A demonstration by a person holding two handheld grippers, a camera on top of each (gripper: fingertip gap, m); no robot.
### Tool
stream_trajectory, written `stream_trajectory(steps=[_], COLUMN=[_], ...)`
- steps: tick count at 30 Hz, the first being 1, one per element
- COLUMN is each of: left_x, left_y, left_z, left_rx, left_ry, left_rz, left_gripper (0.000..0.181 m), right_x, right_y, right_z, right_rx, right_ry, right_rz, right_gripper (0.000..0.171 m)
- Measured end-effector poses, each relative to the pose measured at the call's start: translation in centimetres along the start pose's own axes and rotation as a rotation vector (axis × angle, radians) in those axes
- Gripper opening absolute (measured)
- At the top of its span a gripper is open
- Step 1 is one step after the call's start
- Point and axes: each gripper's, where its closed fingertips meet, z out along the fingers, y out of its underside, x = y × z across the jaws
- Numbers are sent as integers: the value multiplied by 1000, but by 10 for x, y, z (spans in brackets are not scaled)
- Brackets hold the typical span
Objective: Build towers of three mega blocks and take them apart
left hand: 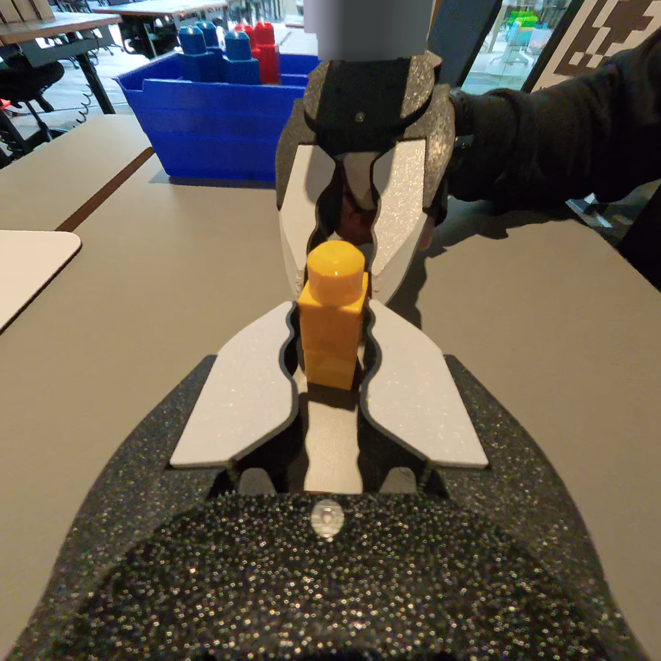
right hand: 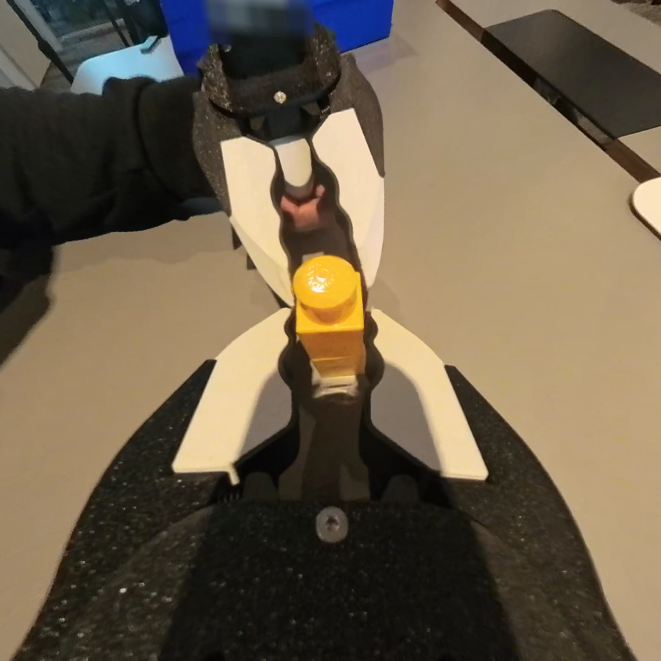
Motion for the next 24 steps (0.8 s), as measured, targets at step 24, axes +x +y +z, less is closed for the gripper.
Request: stream_trajectory(steps=[24], left_x=[2], left_y=[4], left_z=[-1], left_rx=[-24], left_ry=[-53], left_rz=[63], left_gripper=[33], right_x=[3], right_y=[47], right_z=[16], right_rx=[-174], right_ry=[152], right_rz=[-100], right_gripper=[44])
